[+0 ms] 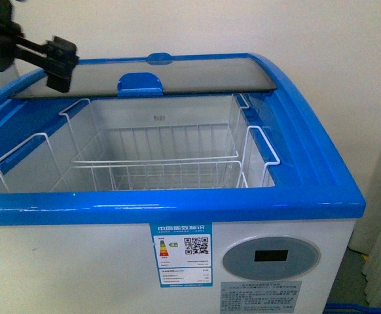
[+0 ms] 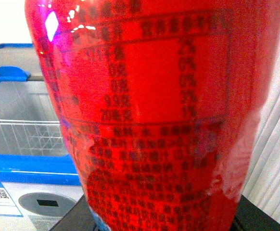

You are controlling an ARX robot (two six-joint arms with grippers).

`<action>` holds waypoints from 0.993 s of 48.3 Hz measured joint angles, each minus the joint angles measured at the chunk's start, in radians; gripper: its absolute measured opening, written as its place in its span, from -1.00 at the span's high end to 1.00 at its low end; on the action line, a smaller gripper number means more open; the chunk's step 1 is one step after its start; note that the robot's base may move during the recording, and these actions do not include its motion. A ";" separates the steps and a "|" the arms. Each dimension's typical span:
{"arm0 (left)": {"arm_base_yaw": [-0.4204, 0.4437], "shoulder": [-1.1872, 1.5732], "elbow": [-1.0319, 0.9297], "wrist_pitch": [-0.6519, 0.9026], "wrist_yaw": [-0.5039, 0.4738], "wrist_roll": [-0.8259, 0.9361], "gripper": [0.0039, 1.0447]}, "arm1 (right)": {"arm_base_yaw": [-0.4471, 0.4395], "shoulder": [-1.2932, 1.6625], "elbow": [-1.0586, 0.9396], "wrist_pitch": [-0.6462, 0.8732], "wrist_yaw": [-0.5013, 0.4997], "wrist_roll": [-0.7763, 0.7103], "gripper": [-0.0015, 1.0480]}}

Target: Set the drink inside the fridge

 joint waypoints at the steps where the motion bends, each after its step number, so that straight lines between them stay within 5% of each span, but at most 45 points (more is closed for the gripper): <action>1: 0.003 -0.036 -0.035 -0.013 -0.016 -0.060 -0.85 | 0.000 0.000 0.000 0.000 0.001 0.000 0.27; 10: 0.016 -0.465 -0.462 -0.175 -0.091 -0.471 -0.85 | 0.000 0.000 0.000 0.000 0.004 0.000 0.27; 18: -0.034 -1.044 -0.837 -0.486 -0.132 -0.694 -0.85 | 0.000 0.000 0.000 0.000 0.005 0.000 0.27; 22: 0.045 -1.369 -1.001 -0.412 -0.156 -0.584 -0.52 | 0.000 0.000 0.000 0.000 0.005 0.000 0.27; 30: 0.056 -1.761 -1.165 -0.559 -0.148 -0.478 0.02 | -0.004 0.004 0.002 -0.010 -0.009 -0.008 0.27; 38: 0.056 -1.812 -1.185 -0.558 -0.148 -0.454 0.57 | -0.074 0.170 0.161 -0.307 -0.301 -0.263 0.27; 43: 0.056 -1.823 -1.202 -0.558 -0.149 -0.452 0.97 | 0.018 0.380 0.298 -0.164 -0.221 -0.440 0.27; 48: 0.056 -1.828 -1.208 -0.557 -0.148 -0.447 0.96 | 0.100 0.517 0.394 -0.051 -0.166 -0.586 0.27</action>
